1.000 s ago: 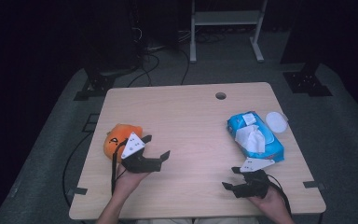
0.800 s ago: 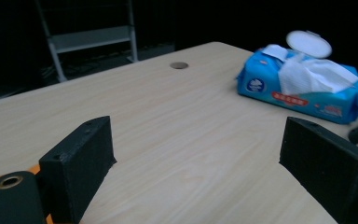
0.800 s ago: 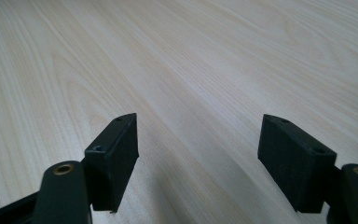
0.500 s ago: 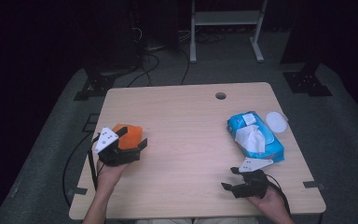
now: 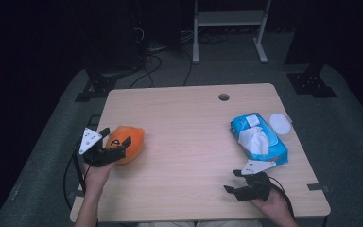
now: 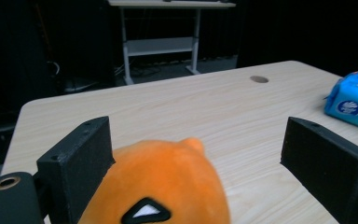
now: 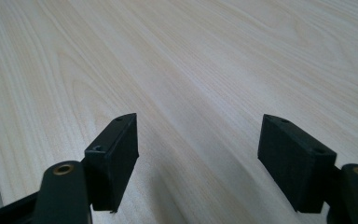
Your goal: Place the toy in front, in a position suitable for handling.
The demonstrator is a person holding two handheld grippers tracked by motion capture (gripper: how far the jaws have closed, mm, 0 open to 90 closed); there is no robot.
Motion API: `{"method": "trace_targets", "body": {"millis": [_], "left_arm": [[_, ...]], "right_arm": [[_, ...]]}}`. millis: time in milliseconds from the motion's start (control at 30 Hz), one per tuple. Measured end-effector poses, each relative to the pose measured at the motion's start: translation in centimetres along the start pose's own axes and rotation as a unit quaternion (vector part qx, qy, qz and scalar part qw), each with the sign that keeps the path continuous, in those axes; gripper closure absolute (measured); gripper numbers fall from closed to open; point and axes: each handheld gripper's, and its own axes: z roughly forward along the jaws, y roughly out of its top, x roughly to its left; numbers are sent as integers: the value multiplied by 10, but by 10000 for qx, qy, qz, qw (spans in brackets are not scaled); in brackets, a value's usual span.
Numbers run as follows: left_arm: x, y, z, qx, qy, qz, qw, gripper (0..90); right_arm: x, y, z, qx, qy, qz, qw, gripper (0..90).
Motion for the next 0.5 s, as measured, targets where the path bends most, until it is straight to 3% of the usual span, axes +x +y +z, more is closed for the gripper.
{"method": "trace_targets", "body": {"millis": [167, 500], "left_arm": [[7, -8, 3, 153, 161, 60, 9997, 87], [23, -25, 10, 459, 362, -165, 9982, 87]], "right_arm": [[0, 0, 0, 4, 7, -9, 10000, 277], [1, 0, 1, 19, 38, -40, 10000, 278]]}}
